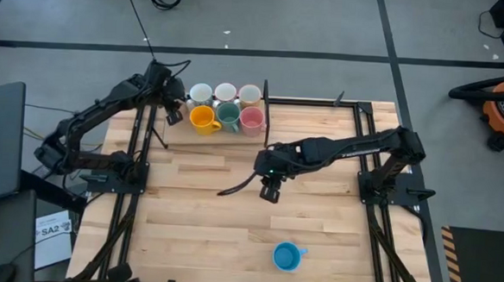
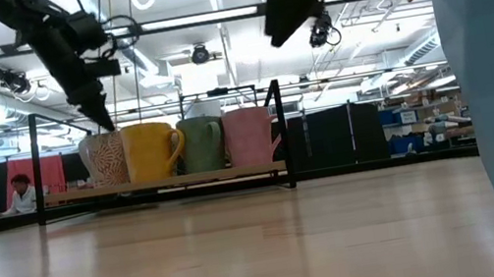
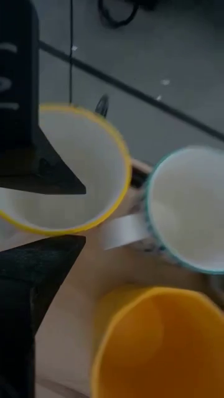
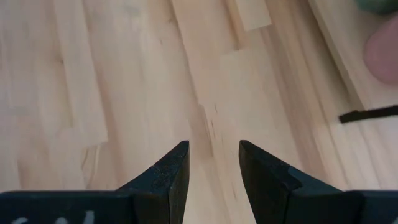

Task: Place coffee mugs
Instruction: Put the blue mug on the shelf

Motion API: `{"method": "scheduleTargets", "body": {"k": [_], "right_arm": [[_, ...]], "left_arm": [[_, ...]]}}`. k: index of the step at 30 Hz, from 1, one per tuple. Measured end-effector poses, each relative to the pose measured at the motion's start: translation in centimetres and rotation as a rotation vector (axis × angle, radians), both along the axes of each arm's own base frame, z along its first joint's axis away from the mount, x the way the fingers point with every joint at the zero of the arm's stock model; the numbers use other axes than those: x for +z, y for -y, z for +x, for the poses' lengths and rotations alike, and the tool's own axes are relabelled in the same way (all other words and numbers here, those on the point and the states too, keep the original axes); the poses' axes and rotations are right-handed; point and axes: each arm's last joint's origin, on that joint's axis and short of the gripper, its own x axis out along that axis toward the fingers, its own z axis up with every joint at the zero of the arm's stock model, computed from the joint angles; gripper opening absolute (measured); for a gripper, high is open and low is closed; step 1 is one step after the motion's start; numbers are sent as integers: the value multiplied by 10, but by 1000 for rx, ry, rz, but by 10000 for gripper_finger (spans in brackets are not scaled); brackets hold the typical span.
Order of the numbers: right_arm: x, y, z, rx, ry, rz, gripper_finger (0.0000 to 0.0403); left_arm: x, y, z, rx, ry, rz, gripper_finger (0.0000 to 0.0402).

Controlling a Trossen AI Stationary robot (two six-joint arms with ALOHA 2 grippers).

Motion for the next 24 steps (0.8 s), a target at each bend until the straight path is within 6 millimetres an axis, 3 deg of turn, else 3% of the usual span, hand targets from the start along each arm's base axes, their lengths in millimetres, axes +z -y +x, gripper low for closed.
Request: {"method": "scheduleTargets", "body": {"k": [7, 13, 19, 24], "right_arm": [[17, -20, -29, 51, -65, 1, 145], [25, -47, -54, 82, -131, 15, 145], [24, -87, -70, 156, -138, 31, 145], [9, -117, -88, 196, -162, 49, 145]], "left_arm": [[32, 9, -5, 34, 84, 53, 123], [55, 28, -8, 21, 215, 78, 123], [67, 54, -1, -115, 408, -27, 123], [70, 71, 10, -223, 503, -145, 123]]}}
